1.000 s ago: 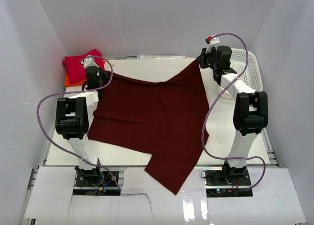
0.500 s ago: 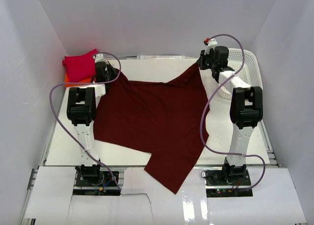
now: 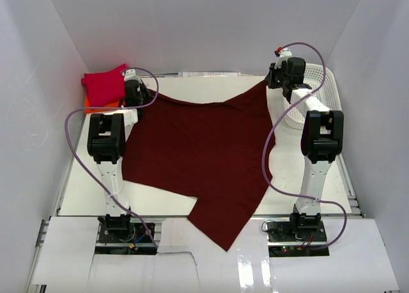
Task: Fold and stack the t-shirts
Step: Flatten out the tshirt, then grap the side of the flattened tshirt furthest away from the robot with both arms
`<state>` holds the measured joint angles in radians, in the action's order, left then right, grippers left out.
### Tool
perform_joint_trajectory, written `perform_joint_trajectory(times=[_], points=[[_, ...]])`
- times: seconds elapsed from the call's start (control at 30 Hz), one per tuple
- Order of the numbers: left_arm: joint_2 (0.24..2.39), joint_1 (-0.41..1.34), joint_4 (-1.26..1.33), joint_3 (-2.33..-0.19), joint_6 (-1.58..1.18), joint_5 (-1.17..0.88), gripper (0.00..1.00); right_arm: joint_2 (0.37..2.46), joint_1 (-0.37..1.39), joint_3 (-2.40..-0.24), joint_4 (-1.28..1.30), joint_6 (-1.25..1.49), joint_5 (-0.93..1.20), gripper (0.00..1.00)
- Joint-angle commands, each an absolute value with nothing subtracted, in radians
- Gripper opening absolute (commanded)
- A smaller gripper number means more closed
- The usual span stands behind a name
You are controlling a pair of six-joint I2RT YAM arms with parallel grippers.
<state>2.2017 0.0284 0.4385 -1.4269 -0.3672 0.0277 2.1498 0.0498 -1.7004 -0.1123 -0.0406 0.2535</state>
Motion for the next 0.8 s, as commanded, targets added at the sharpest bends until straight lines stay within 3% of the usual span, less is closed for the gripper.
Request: perform_joint_trajectory(times=[0.0,0.77], points=[[2.175,0.023,0.437,-1.456,-0.336,0.046,0.0,2.152,0.052,-1.746,-0.138,-0.04,0.259,0.08],[2.206,0.023,0.417,-1.48,-0.345,0.008,0.0,1.964,0.072,-1.551,-0.121,-0.044,0.259,0.08]])
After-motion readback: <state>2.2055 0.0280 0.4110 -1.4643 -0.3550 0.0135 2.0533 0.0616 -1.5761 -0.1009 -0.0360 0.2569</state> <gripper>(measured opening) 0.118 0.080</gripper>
